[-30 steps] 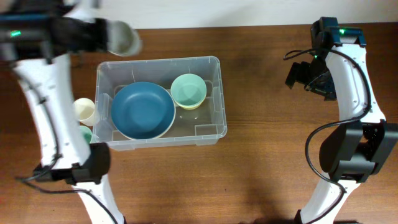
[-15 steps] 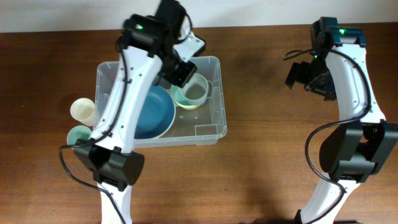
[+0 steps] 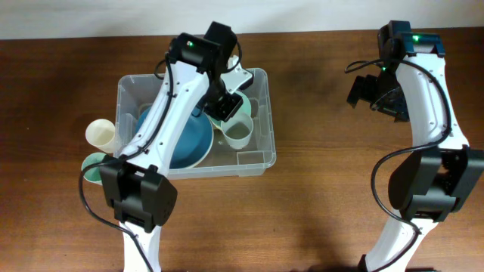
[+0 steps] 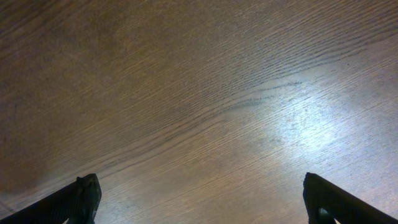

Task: Pack container
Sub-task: 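Lift the white cup with the left gripper and lower it into the bin, then release the cup and withdraw the left gripper left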

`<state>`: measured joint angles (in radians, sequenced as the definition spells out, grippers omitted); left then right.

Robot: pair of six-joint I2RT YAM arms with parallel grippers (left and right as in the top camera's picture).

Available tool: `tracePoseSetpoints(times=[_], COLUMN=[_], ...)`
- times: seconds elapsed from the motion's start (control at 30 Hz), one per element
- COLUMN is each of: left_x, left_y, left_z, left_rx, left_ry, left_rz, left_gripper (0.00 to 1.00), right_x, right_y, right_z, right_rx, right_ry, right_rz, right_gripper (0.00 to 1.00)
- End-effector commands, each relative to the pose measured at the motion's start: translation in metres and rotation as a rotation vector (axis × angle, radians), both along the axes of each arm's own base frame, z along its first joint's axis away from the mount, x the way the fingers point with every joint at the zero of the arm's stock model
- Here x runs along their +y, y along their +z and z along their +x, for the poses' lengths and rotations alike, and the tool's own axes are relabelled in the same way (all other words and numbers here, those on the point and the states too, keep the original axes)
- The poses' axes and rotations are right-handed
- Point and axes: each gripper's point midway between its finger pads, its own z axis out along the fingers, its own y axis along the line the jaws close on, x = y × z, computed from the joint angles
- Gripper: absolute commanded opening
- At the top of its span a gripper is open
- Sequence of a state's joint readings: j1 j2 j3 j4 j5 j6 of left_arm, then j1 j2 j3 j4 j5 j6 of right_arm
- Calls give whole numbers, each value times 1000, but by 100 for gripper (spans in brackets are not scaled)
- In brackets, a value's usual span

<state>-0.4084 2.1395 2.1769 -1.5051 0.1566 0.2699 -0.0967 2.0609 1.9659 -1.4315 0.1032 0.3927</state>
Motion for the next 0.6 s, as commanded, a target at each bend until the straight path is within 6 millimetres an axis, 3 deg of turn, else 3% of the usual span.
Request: tracePoseSetpoints(times=[0.0, 0.33, 0.57], left_x=[2, 4, 8], left_y=[-12, -37, -38], left_z=[0, -1, 5], left_rx=[15, 40, 19], left_ry=[-11, -7, 1], left_rz=[12, 23, 34], left_gripper=[1, 2, 6], right_x=[-1, -1, -1], right_y=[3, 3, 3], right_z=[0, 0, 0], right_rx=[-8, -8, -8], right_ry=[-7, -7, -7], right_rz=[-2, -2, -2], right_gripper=[99, 99, 99])
